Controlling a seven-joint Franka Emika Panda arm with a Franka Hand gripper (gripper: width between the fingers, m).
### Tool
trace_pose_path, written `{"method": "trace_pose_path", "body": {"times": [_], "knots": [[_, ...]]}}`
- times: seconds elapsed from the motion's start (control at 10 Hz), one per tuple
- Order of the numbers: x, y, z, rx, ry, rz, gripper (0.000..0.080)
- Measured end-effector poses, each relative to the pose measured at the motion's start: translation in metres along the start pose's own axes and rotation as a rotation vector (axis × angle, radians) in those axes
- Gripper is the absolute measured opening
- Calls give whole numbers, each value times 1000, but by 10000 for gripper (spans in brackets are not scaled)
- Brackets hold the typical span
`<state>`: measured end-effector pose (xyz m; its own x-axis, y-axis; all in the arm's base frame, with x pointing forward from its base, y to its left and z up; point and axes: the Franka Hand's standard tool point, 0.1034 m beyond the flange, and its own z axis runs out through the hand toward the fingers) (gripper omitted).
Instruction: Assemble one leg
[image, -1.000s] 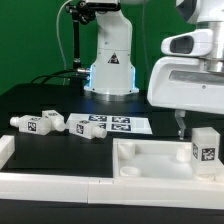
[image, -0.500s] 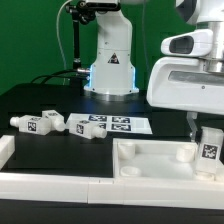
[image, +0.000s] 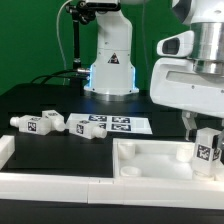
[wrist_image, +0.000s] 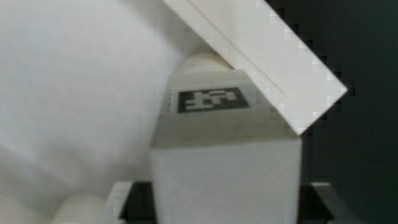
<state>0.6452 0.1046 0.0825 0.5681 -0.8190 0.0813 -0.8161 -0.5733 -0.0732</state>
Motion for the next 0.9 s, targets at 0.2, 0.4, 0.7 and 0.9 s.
{"method": "trace_pose_path", "body": {"times": [0.2, 0.4, 0.7, 0.9], "knots": [[2, 3, 1, -12, -40, 373, 287], [3, 8, 2, -11, -67, 616, 287], [2, 7, 2, -12, -64, 574, 297], [-11, 3, 3, -20, -46, 163, 477]]}}
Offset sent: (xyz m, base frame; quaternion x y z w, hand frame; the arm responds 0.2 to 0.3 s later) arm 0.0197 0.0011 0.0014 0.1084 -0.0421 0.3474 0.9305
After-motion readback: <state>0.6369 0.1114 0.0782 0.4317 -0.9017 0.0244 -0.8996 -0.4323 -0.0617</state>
